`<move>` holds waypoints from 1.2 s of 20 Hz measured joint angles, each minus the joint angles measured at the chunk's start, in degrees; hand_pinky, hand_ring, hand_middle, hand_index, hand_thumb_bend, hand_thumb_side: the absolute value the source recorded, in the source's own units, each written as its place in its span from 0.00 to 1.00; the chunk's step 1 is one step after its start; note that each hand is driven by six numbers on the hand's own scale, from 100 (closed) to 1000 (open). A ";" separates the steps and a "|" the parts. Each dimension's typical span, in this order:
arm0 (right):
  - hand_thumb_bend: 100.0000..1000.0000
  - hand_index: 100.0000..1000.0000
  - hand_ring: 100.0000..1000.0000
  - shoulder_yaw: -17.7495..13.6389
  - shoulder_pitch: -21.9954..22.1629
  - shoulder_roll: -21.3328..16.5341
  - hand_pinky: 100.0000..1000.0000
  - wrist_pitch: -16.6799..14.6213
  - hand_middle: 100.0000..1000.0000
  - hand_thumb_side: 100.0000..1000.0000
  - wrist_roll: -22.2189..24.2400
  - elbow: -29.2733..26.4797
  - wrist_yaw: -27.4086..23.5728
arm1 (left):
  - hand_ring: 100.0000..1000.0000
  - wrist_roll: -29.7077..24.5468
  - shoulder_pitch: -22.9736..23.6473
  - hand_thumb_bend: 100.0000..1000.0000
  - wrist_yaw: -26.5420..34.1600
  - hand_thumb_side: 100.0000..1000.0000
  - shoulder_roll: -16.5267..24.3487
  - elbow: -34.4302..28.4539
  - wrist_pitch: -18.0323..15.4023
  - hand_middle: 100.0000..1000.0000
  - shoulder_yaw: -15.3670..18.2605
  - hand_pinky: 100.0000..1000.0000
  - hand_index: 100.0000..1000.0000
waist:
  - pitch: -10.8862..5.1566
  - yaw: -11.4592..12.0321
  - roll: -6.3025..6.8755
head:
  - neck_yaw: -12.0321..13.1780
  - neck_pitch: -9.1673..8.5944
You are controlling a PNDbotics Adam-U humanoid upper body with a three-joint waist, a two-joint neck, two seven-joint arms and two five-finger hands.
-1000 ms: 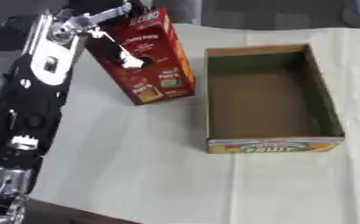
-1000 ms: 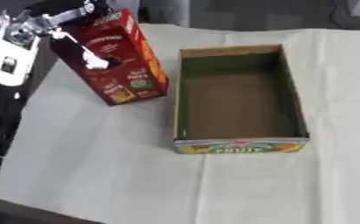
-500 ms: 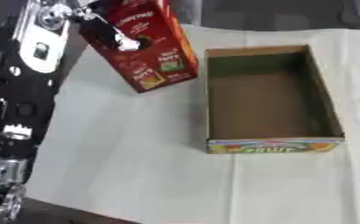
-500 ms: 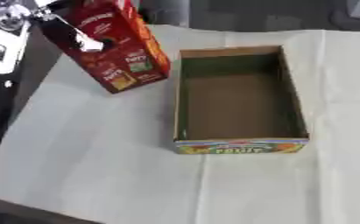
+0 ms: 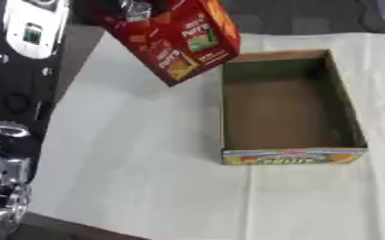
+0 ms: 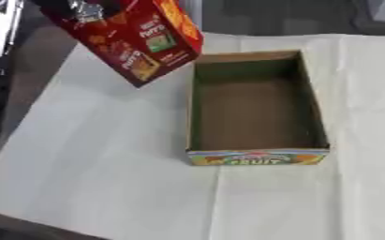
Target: Pick up objects on the table and place them in the box.
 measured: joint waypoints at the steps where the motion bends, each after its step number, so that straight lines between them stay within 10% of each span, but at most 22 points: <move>1: 0.00 0.72 0.54 0.00 0.00 0.00 0.40 -0.15 0.61 1.00 -0.03 0.04 0.03 | 0.02 -0.13 -0.81 0.00 1.15 0.43 -0.22 -0.40 0.20 0.17 -0.37 0.00 0.41 | -0.11 -0.04 0.00 | 0.00 0.00; 24: 0.00 0.73 0.54 0.01 -2.19 1.15 0.40 -2.73 0.61 1.00 0.63 -0.41 2.29 | 0.03 -6.68 -6.35 0.00 8.02 0.34 -14.12 -7.61 3.88 0.16 -6.73 0.00 0.41 | 0.89 -3.91 -0.27 | 0.36 0.00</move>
